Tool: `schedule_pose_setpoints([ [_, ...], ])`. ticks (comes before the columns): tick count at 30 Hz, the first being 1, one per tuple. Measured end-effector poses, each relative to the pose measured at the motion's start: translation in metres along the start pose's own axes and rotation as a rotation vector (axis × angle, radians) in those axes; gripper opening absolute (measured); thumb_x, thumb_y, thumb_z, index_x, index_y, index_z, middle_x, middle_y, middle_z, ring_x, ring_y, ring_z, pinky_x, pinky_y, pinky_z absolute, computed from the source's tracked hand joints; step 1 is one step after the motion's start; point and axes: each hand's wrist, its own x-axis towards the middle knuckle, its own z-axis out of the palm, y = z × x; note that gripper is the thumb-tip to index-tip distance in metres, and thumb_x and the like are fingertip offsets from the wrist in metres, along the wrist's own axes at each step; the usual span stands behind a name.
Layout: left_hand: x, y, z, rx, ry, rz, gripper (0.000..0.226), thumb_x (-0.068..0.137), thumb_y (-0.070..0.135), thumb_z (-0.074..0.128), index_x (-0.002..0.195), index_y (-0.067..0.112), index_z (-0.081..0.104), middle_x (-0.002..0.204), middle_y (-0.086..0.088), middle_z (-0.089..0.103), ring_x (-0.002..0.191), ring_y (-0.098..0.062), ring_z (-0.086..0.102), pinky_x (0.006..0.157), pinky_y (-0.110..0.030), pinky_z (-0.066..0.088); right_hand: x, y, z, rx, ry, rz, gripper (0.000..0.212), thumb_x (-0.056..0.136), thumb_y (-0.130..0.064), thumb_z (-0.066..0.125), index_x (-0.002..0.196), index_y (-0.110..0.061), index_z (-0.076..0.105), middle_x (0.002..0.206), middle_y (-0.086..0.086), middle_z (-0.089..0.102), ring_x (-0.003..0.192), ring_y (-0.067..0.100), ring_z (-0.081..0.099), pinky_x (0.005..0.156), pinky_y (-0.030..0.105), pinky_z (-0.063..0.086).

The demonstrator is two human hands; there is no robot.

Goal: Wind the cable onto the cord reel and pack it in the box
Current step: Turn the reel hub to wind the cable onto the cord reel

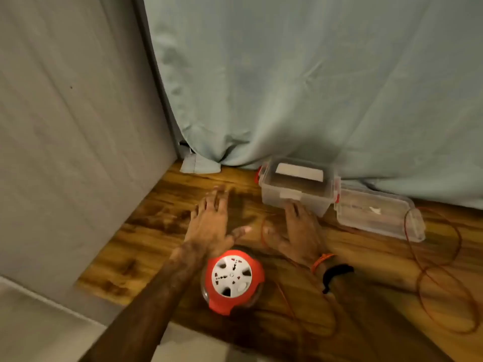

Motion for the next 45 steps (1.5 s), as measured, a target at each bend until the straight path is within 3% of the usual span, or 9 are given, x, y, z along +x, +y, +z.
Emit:
schedule_pose_setpoints([
  [10, -0.049, -0.037, 0.078, -0.129, -0.197, -0.257, 0.094, 0.080, 0.070, 0.058, 0.147, 0.011, 0.028, 0.152, -0.019, 0.030, 0.136, -0.039, 0.034, 0.109, -0.049, 0.037, -0.051, -0.011, 0.077, 0.044, -0.302, 0.119, 0.065, 0.085, -0.064, 0.051, 0.135, -0.023, 0.039, 0.136, 0.007, 0.050, 0.119, 0.028, 0.053, 0.097, 0.040, 0.046],
  [23, -0.053, -0.062, 0.113, -0.421, -0.197, -0.444, 0.074, 0.081, 0.058, 0.068, 0.134, 0.011, 0.048, 0.130, -0.014, 0.060, 0.121, -0.033, 0.054, 0.097, -0.045, 0.049, -0.041, -0.011, 0.123, 0.243, -0.293, 0.342, 0.066, 0.078, -0.059, 0.067, 0.127, -0.017, 0.050, 0.123, 0.007, 0.062, 0.110, 0.027, 0.058, 0.079, 0.025, 0.034],
  [26, -0.049, -0.063, 0.117, -0.476, -0.192, -0.445, 0.062, 0.081, 0.057, 0.069, 0.126, 0.016, 0.058, 0.122, -0.008, 0.066, 0.116, -0.028, 0.058, 0.094, -0.043, 0.052, -0.033, -0.008, 0.123, 0.277, -0.309, 0.403, 0.067, 0.076, -0.057, 0.070, 0.126, -0.014, 0.056, 0.125, 0.007, 0.063, 0.112, 0.026, 0.060, 0.086, 0.027, 0.042],
  [31, -0.041, -0.061, 0.121, -0.566, -0.105, -0.439, 0.053, 0.081, 0.048, 0.073, 0.121, 0.015, 0.062, 0.115, -0.005, 0.069, 0.107, -0.026, 0.063, 0.090, -0.038, 0.054, -0.026, 0.009, 0.119, 0.372, -0.315, 0.442, 0.063, 0.066, -0.059, 0.078, 0.108, -0.013, 0.067, 0.108, 0.003, 0.069, 0.094, 0.019, 0.062, 0.072, 0.024, 0.042],
  [33, -0.034, -0.058, 0.123, -0.635, -0.091, -0.423, 0.043, 0.084, 0.042, 0.072, 0.114, 0.011, 0.063, 0.104, -0.009, 0.072, 0.091, -0.029, 0.069, 0.081, -0.042, 0.058, -0.021, 0.020, 0.116, 0.420, -0.328, 0.466, 0.060, 0.061, -0.061, 0.080, 0.099, -0.016, 0.067, 0.098, -0.005, 0.065, 0.086, 0.013, 0.059, 0.066, 0.024, 0.041],
  [36, -0.019, -0.055, 0.125, -0.714, -0.103, -0.393, 0.038, 0.090, 0.040, 0.067, 0.113, 0.009, 0.065, 0.088, -0.016, 0.072, 0.078, -0.031, 0.071, 0.077, -0.042, 0.058, -0.013, 0.036, 0.111, 0.619, -0.317, 0.494, 0.047, 0.058, -0.054, 0.085, 0.084, -0.020, 0.066, 0.090, -0.006, 0.071, 0.080, 0.011, 0.066, 0.068, 0.029, 0.055],
  [41, 0.004, -0.036, 0.126, -1.196, -0.019, -0.376, 0.034, 0.094, 0.035, 0.064, 0.086, 0.003, 0.071, 0.050, 0.000, 0.058, 0.037, -0.012, 0.052, 0.040, -0.017, 0.039, -0.002, 0.060, 0.095, 0.923, -0.221, 0.461, 0.068, 0.045, -0.061, 0.086, 0.096, -0.018, 0.073, 0.094, 0.001, 0.077, 0.086, 0.020, 0.074, 0.083, 0.041, 0.059],
  [43, 0.016, -0.029, 0.124, -1.385, -0.021, -0.404, 0.040, 0.090, 0.050, 0.062, 0.076, 0.013, 0.070, 0.054, -0.002, 0.063, 0.041, -0.013, 0.056, 0.037, -0.015, 0.039, 0.002, 0.069, 0.089, 1.003, -0.185, 0.423, 0.068, 0.048, -0.057, 0.087, 0.100, -0.015, 0.072, 0.092, 0.002, 0.078, 0.085, 0.021, 0.075, 0.080, 0.041, 0.060],
  [45, 0.029, -0.024, 0.126, -1.578, -0.155, -0.424, 0.056, 0.086, 0.064, 0.054, 0.098, 0.013, 0.072, 0.082, -0.007, 0.072, 0.069, -0.021, 0.067, 0.049, -0.026, 0.054, 0.006, 0.078, 0.085, 1.066, -0.101, 0.378, 0.058, 0.054, -0.048, 0.086, 0.099, -0.012, 0.073, 0.091, 0.004, 0.078, 0.084, 0.023, 0.075, 0.077, 0.039, 0.060],
])
